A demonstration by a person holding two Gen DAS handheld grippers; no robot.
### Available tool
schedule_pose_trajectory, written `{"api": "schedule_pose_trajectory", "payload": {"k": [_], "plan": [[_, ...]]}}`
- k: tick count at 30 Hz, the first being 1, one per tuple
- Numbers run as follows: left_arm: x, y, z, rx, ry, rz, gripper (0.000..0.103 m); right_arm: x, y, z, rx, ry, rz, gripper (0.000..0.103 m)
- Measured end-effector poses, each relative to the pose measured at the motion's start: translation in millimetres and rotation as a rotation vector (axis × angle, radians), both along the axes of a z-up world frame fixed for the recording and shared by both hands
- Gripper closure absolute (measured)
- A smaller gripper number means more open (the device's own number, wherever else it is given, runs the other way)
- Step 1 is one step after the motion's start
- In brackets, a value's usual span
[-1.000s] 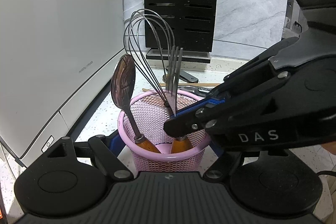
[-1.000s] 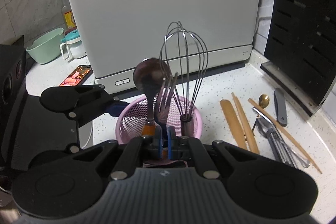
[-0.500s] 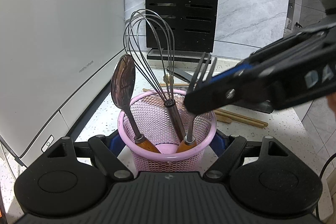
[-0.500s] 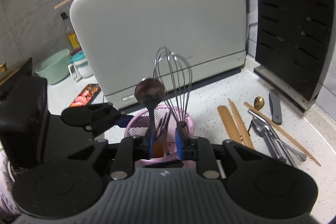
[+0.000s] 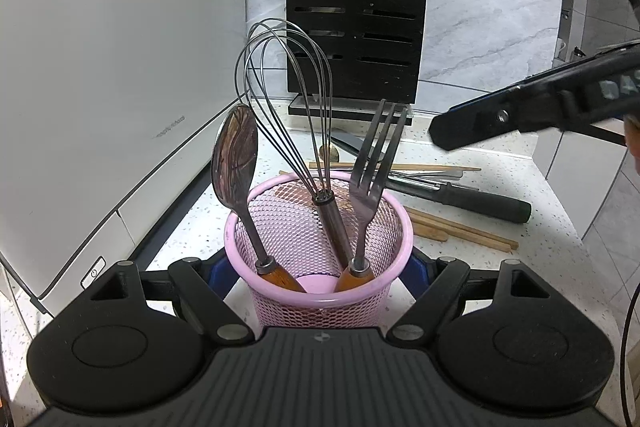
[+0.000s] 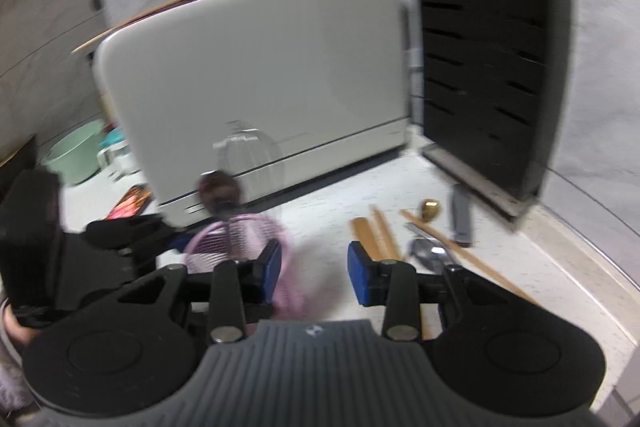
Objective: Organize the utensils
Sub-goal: 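Open the right gripper and withdraw it from the cup, then move the right gripper to the pile and grasp the grey-handled spoon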
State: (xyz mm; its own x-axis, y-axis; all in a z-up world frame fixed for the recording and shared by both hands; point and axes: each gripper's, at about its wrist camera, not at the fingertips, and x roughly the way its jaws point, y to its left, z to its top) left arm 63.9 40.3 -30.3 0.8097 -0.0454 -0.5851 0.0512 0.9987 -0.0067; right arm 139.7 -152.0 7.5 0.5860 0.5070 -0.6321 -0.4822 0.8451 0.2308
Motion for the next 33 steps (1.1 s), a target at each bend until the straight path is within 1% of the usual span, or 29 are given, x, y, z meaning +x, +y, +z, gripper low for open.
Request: {"api": "schedule_pose_trajectory", "payload": {"k": [2, 4, 9, 13, 14, 16, 18, 20, 28, 33], "plan": [[0.6, -0.8, 0.0, 0.000, 0.001, 0.004, 0.010, 4.0, -8.2, -5.1, -0.020, -0.020, -0.053, 0.068], [1.1, -1.6, 0.3, 0.001, 0.002, 0.007, 0.010, 6.1, -13.0, -11.6, -0.057, -0.057, -0.080, 0.068], [2.8, -3.2, 0.8, 0.001, 0.007, 0.015, 0.010, 13.1, -17.0, -29.0, -0.161, -0.088, -0.091, 0.068], [3.4, -4.4, 1.3, 0.004, 0.011, 0.018, 0.010, 24.9, -18.2, -43.2, -0.229, -0.048, -0.100, 0.069], [3.4, -4.8, 1.4, 0.005, 0.011, 0.020, 0.010, 27.2, -18.1, -46.8, -0.246, -0.038, -0.096, 0.073], [3.3, -5.3, 1.5, 0.006, 0.012, 0.020, 0.010, 33.1, -16.9, -53.8, -0.286, -0.016, -0.089, 0.074], [3.4, -6.0, 1.9, 0.007, 0.013, 0.020, 0.010, 40.1, -17.2, -60.6, -0.302, 0.010, -0.089, 0.075], [4.2, -6.3, 2.3, 0.009, 0.015, 0.018, 0.010, 47.2, -17.6, -67.2, -0.305, 0.039, -0.090, 0.082], [6.3, -6.0, 2.1, 0.004, 0.021, 0.004, 0.010, 60.4, -7.2, -83.5, -0.369, 0.065, -0.079, 0.082], [6.4, -4.0, 2.5, 0.002, 0.022, 0.004, 0.010, 65.6, -5.2, -89.8, -0.378, 0.082, -0.077, 0.082]]}}
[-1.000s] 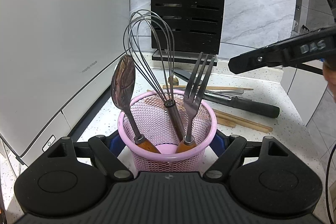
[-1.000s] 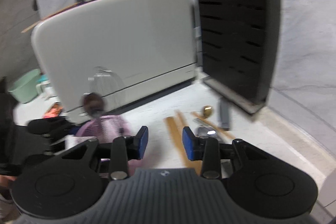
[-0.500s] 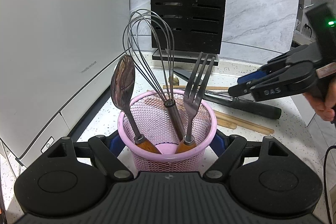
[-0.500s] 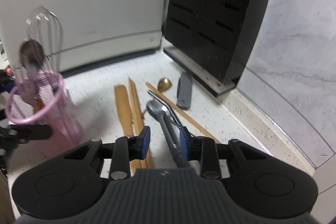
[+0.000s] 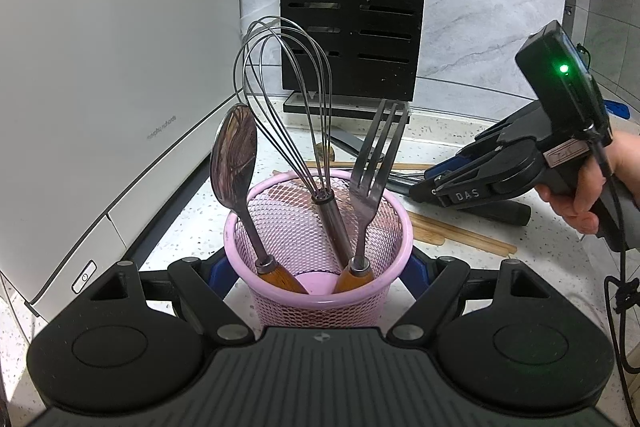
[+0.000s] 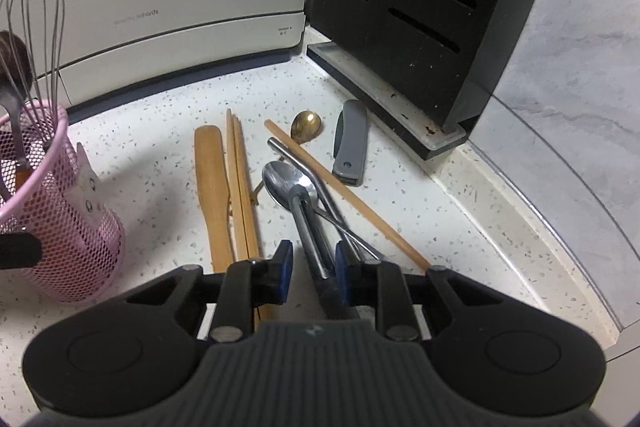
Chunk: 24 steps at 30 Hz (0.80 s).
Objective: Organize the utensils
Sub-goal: 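Move the right gripper to the pile and grasp the grey-handled spoon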
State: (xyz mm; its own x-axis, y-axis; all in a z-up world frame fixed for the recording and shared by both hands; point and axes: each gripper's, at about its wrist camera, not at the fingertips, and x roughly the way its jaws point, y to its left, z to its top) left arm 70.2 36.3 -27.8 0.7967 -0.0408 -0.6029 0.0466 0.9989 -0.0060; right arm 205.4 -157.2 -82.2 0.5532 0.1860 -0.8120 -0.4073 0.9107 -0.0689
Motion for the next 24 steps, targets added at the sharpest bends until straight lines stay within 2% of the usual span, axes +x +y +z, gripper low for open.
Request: {"api": "schedule_pose_trajectory", "payload": {"k": [7, 14, 24], "plan": [[0.0, -0.6, -0.1, 0.000, 0.000, -0.001, 0.010, 3.5, 3.2, -8.7, -0.011, 0.014, 0.007, 0.082], [0.0, -1.1, -0.2, 0.000, 0.000, -0.002, 0.010, -0.8, 9.8, -9.0, -0.038, -0.003, 0.034, 0.090], [-0.2, -1.5, -0.3, 0.000, -0.001, -0.003, 0.010, -14.2, 1.6, 14.1, 0.004, -0.050, 0.002, 0.091]]}}
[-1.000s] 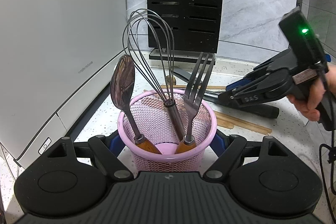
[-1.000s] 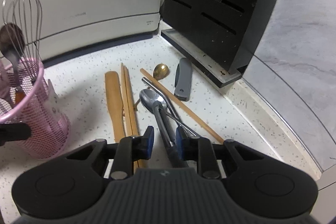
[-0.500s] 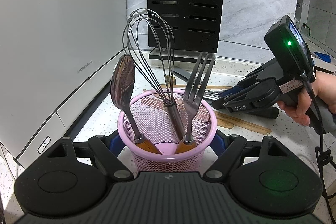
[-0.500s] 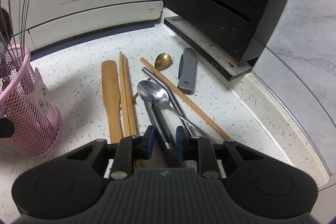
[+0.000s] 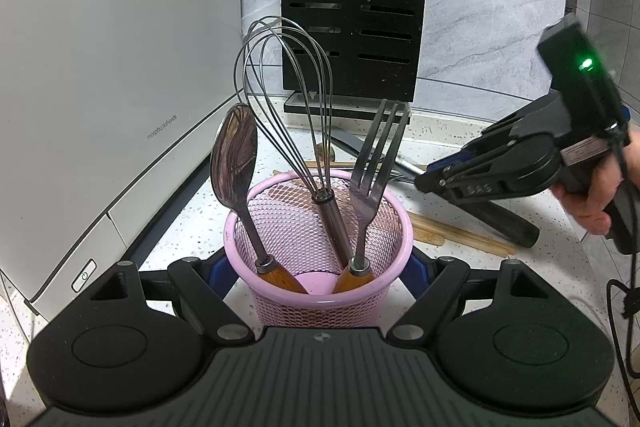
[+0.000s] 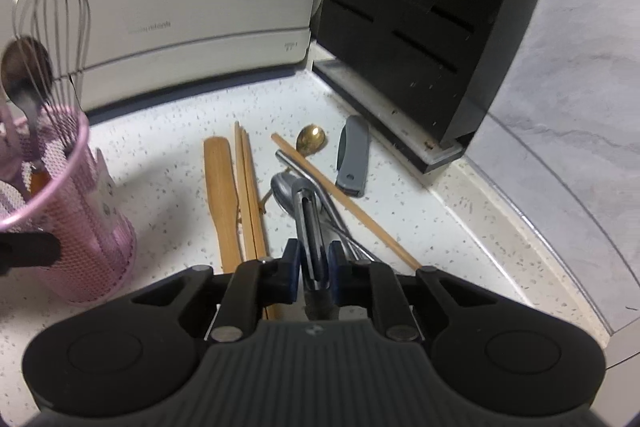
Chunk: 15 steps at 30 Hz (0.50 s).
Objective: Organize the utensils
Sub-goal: 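Move the right gripper to the pile and grasp the grey-handled spoon, then lift the grey-handled spoon with the right gripper over the pink cup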
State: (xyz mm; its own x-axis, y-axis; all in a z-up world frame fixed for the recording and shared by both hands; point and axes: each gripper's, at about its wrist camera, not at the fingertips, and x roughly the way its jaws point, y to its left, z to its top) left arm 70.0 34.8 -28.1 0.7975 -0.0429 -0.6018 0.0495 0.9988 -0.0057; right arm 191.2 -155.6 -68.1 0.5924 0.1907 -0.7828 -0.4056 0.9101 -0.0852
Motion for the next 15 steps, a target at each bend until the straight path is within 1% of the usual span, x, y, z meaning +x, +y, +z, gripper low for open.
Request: {"api": "schedule_pose_trajectory", "payload": {"k": [3, 8, 12, 15], "plan": [[0.0, 0.3, -0.1, 0.000, 0.000, 0.000, 0.010, -5.8, -4.1, 10.6, 0.028, -0.019, -0.017, 0.091], [-0.2, 0.4, -0.2, 0.000, 0.000, -0.001, 0.010, -14.1, -14.7, 32.3, 0.110, -0.060, -0.059, 0.092], [-0.2, 0.4, -0.2, 0.000, 0.000, -0.002, 0.010, -22.1, -24.2, 50.4, 0.217, -0.092, -0.079, 0.093], [-0.2, 0.7, -0.1, 0.000, 0.000, -0.002, 0.010, -27.6, -25.5, 61.6, 0.272, -0.115, -0.086, 0.094]]}}
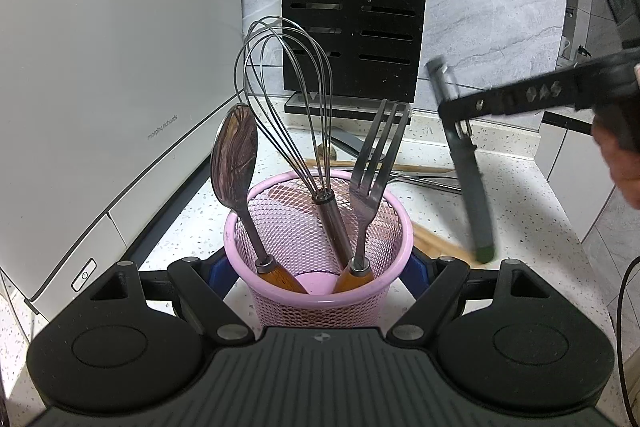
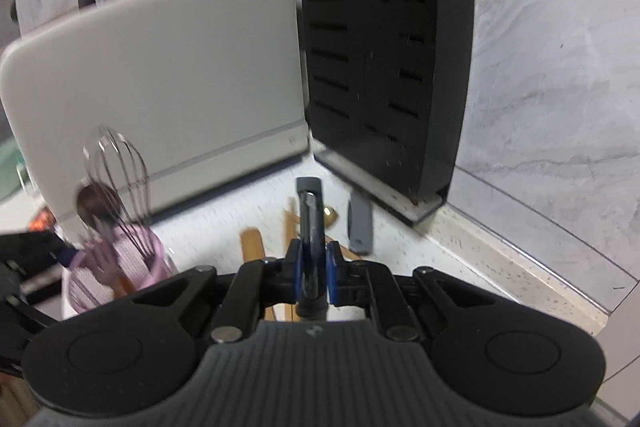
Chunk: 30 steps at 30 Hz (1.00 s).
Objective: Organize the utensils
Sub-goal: 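Lift the grey-handled spoon with the right gripper over the pink cup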
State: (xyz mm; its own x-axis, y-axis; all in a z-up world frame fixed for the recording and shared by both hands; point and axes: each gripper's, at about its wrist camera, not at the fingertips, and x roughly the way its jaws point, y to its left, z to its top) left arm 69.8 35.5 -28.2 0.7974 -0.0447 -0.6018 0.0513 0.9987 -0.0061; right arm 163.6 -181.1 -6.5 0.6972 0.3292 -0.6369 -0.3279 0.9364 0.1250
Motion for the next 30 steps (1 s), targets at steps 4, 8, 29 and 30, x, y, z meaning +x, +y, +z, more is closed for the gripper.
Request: {"api": "schedule_pose_trajectory", "payload": {"k": [4, 8, 29, 30], "plan": [[0.0, -0.1, 0.1, 0.000, 0.000, -0.001, 0.010, -6.1, 1.6, 10.0, 0.034, -0.031, 0.003, 0.094], [0.0, -0.4, 0.2, 0.000, 0.000, 0.000, 0.010, -10.3, 2.1, 18.9, 0.054, -0.067, -0.001, 0.094], [-0.2, -0.4, 0.3, 0.000, -0.001, -0.001, 0.010, -57.7, 12.5, 81.9, 0.306, -0.285, 0.102, 0.094], [-0.2, -0.4, 0.3, -0.001, -0.001, -0.001, 0.010, -57.9, 14.6, 80.3, 0.304, -0.283, 0.110, 0.094]]}}
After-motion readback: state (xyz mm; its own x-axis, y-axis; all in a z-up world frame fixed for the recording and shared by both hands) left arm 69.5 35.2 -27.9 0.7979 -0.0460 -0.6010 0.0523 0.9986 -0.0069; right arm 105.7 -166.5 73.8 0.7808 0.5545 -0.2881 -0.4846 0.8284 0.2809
